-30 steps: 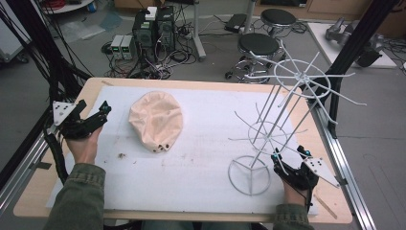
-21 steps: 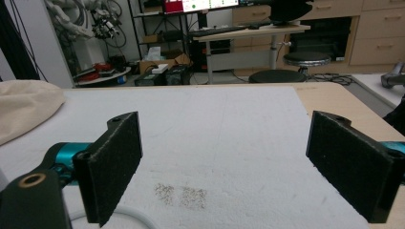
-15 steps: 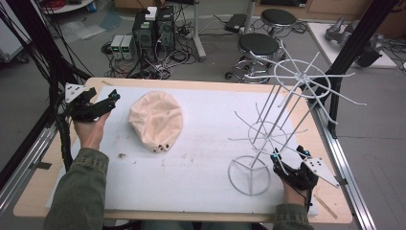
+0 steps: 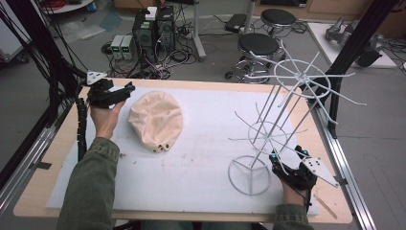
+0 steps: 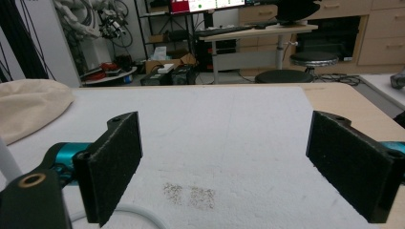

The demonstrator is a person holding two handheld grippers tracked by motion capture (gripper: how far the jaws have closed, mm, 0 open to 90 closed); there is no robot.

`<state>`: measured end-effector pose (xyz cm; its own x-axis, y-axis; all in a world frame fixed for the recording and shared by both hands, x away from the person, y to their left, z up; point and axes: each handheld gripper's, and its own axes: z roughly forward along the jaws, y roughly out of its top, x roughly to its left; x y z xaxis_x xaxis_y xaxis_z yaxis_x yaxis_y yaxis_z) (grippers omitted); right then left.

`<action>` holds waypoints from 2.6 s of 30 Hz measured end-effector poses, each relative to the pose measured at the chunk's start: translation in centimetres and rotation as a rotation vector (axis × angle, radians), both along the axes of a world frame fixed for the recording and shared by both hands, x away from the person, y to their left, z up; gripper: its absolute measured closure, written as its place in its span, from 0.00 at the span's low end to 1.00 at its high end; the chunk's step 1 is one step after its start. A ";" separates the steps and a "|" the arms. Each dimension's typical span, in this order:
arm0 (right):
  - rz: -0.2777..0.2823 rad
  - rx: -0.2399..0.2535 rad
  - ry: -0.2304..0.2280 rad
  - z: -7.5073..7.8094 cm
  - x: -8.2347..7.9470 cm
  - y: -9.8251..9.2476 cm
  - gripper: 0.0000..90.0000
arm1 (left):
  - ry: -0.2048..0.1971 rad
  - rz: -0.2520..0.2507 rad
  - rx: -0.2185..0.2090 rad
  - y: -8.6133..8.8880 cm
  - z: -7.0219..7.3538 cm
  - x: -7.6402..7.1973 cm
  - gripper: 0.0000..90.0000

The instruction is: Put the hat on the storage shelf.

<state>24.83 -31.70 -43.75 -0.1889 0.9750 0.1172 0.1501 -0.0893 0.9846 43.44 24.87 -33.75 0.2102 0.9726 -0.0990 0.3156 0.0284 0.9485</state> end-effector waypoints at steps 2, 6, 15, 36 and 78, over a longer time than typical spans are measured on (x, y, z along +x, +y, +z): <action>0.002 -0.001 0.000 0.0 0.0 0.0 0.12 | 0.015 0.002 0.011 -0.3 -0.2 0.7 0.25; 0.010 -0.005 0.000 0.0 0.0 0.1 0.12 | 0.053 -0.008 -0.005 -0.6 -0.6 2.2 0.25; 0.019 -0.008 -0.006 0.0 -0.1 0.1 0.12 | 0.219 -0.061 0.096 -2.6 -2.8 4.5 0.24; 0.023 -0.031 -0.011 0.0 -0.3 -0.1 0.12 | 0.431 -0.015 0.178 -3.0 -7.2 5.9 0.24; 0.029 -0.022 -0.003 0.0 -0.3 -0.1 0.12 | 0.318 -0.025 0.047 -1.8 -6.4 4.2 0.90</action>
<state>24.58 -31.79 -43.75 -0.2171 0.9715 0.0949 0.1494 -0.0630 0.9868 47.64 23.08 -40.14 0.1995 0.9727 -0.1190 0.5967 -0.0243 0.8021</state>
